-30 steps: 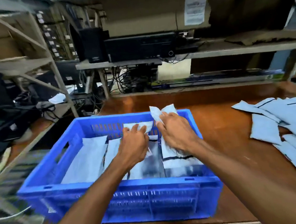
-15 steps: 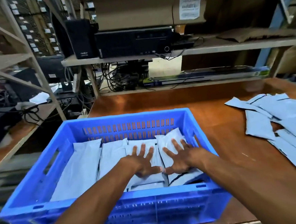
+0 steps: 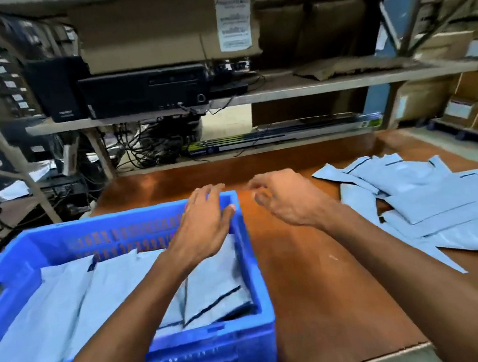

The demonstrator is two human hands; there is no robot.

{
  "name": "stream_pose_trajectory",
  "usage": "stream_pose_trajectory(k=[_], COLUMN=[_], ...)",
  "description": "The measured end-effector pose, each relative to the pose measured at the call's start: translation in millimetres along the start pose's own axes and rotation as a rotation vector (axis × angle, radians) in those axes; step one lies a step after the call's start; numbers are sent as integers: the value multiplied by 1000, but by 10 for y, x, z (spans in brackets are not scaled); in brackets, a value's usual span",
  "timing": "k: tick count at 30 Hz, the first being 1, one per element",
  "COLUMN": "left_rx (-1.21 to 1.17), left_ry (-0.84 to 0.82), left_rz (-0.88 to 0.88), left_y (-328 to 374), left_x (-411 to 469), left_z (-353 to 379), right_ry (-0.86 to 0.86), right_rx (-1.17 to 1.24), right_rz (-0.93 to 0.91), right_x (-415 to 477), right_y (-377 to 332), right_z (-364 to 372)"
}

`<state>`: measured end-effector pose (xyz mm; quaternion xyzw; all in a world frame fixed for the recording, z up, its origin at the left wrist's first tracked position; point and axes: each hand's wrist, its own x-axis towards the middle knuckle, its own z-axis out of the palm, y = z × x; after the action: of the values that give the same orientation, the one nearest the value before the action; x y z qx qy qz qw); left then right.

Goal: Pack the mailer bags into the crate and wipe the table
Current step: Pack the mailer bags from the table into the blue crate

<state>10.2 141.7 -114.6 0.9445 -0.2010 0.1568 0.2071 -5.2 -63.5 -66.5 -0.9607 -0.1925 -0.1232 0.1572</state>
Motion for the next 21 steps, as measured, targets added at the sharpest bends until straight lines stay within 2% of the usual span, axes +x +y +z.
stream_pose_trajectory(k=[2, 5, 7, 10, 13, 18, 21], left_rx=[-70, -128, -136, -123, -79, 14, 131], left_ry=[4, -87, -175, -371, -506, -527, -576], left_rz=[106, 196, 236, 201, 87, 46, 79], left_y=[622, 1547, 2025, 2385, 2401, 2303, 2276], left_x=[158, 276, 302, 389, 602, 1067, 1309], left_z=[238, 829, 1283, 1979, 2485, 2904, 3129], right_ry=[27, 47, 11, -49, -111, -110, -93], right_rx=[85, 87, 64, 57, 70, 24, -89], right_rz=[161, 375, 482, 632, 625, 391, 364], right_x=[-265, -834, -1279, -1848, -2151, -2138, -2139], right_y=[658, 1649, 2205, 2842, 3222, 3369, 3357], right_z=[-179, -212, -159, -20, 240, 693, 966])
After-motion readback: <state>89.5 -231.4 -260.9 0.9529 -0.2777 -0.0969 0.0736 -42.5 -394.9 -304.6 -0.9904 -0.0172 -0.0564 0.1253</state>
